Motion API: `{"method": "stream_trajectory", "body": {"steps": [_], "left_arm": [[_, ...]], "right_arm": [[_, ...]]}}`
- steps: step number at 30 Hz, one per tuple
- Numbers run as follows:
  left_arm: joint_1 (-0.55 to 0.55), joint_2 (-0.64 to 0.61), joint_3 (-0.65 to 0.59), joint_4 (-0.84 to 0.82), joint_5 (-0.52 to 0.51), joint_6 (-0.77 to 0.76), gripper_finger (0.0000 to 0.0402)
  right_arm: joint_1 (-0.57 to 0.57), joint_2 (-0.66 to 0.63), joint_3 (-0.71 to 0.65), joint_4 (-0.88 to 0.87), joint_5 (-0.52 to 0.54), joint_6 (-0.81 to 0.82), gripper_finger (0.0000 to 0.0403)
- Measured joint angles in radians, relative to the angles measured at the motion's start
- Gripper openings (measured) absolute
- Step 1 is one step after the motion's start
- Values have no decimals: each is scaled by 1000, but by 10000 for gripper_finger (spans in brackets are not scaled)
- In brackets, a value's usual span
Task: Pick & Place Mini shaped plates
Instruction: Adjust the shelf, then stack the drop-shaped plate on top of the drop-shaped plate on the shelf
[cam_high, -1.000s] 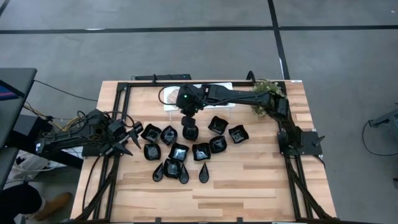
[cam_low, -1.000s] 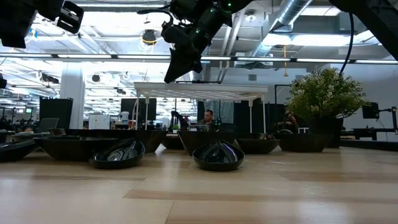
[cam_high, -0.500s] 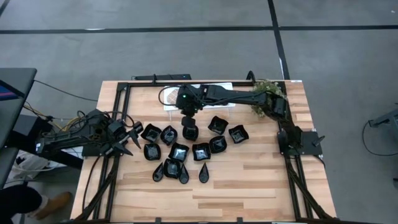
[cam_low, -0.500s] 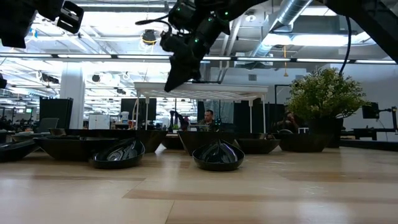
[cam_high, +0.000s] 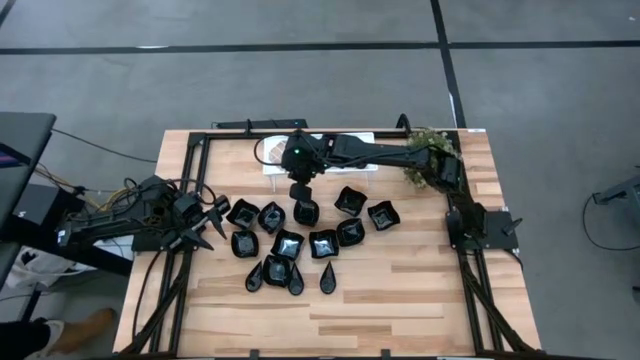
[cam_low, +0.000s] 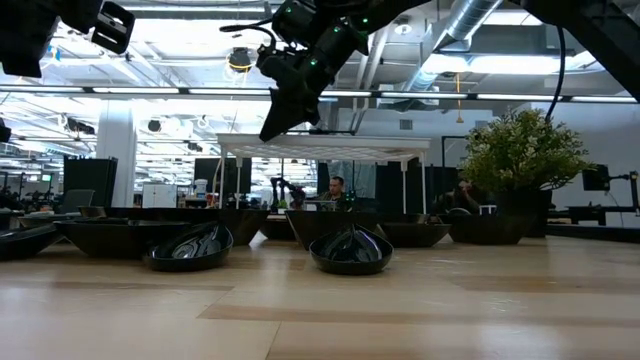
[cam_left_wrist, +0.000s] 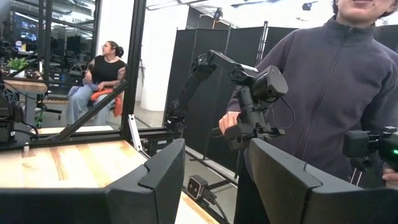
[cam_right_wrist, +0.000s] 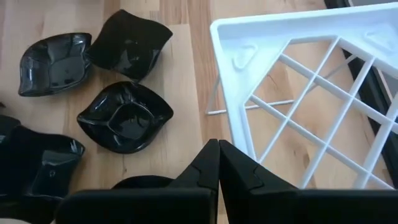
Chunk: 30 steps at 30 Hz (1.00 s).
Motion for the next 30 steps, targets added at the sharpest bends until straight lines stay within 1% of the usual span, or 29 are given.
{"method": "stream_trajectory", "body": {"steps": [10, 21, 26, 30], "left_arm": [[0, 0, 0, 0, 0, 0, 182], [0, 0, 0, 0, 0, 0, 182], [0, 0, 0, 0, 0, 0, 182], [0, 0, 0, 0, 0, 0, 182]], "right_arm": [[-18, 0, 0, 3, 23, 8, 0], [-21, 0, 0, 3, 22, 8, 0], [8, 0, 0, 1, 17, 32, 0], [52, -7, 0, -27, -31, 56, 0]]}}
